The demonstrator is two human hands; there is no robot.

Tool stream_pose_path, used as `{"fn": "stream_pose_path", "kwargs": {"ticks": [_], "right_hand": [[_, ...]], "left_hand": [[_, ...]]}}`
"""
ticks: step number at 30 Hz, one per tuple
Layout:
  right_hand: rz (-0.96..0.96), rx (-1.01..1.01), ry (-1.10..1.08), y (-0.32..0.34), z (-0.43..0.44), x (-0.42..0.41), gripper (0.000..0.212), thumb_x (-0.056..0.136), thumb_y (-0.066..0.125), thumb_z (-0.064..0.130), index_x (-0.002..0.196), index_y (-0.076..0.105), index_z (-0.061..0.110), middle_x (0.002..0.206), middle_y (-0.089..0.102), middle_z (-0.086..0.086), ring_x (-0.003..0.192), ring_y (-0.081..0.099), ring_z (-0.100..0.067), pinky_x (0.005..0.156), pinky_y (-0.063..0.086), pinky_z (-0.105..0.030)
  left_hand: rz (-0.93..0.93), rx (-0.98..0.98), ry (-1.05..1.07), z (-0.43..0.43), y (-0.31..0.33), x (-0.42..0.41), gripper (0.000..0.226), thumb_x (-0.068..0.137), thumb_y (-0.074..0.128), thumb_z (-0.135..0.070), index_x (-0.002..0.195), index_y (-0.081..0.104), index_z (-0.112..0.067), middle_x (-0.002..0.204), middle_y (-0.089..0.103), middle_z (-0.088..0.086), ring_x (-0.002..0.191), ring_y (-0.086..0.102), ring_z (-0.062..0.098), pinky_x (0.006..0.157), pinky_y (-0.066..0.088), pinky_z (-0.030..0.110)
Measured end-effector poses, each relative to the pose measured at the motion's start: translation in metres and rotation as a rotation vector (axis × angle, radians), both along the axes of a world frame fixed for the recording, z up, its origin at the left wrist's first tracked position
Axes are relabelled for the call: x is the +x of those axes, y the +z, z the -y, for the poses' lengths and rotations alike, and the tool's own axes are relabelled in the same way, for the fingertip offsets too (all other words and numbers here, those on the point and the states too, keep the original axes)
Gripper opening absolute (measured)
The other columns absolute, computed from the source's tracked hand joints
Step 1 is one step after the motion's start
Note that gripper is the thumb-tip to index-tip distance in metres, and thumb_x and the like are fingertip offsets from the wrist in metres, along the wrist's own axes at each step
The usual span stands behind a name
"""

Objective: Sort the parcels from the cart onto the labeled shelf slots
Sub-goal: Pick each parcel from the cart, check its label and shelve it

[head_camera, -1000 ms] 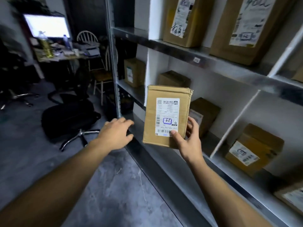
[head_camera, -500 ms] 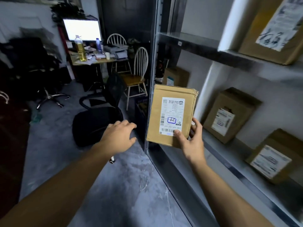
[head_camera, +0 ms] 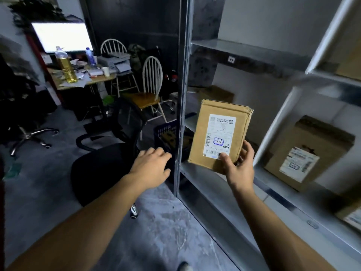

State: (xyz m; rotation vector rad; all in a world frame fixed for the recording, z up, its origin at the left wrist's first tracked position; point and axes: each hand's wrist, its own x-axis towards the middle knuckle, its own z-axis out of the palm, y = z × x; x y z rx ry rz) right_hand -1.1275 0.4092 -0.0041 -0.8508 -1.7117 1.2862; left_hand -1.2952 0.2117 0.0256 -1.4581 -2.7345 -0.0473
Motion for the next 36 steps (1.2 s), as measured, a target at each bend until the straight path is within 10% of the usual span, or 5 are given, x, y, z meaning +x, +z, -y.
{"fn": "stream_pose_path", "kwargs": {"ticks": [7,19,36], "right_hand": [[-0.002,-0.059,-0.230,-0.029,-0.062,-0.037,0.083,0.072,0.074,0.066,0.140,0.028,0.055,0.146,0.049,0.007,0.132,0.051,-0.017,0.102,0.048,-0.055],[0.209,-0.070,-0.443,-0.047,-0.128,-0.073,0.077,0.083,0.076,0.043,0.144,0.040,0.012,0.133,0.059,-0.014,0.122,0.056,-0.030,0.105,0.046,-0.048],[0.289,-0.217,-0.538,-0.065,-0.199,-0.104,0.080,0.092,0.069,0.024,0.154,0.019,0.036,0.156,0.036,-0.003,0.142,0.037,-0.030,0.117,0.031,-0.049]], "left_hand": [[-0.076,-0.028,-0.197,-0.083,-0.001,-0.054,0.044,0.096,0.043,-0.043,0.137,0.042,-0.025,0.134,0.045,-0.001,0.125,0.040,0.023,0.105,0.030,0.038],[0.124,-0.006,-0.283,-0.216,-0.021,-0.106,0.049,0.096,0.046,-0.045,0.142,0.039,-0.030,0.140,0.043,-0.004,0.129,0.038,0.023,0.103,0.032,0.040],[0.249,0.002,-0.483,-0.292,-0.030,-0.183,0.052,0.093,0.051,-0.043,0.143,0.039,-0.034,0.140,0.044,-0.007,0.127,0.040,0.021,0.104,0.037,0.041]]}}
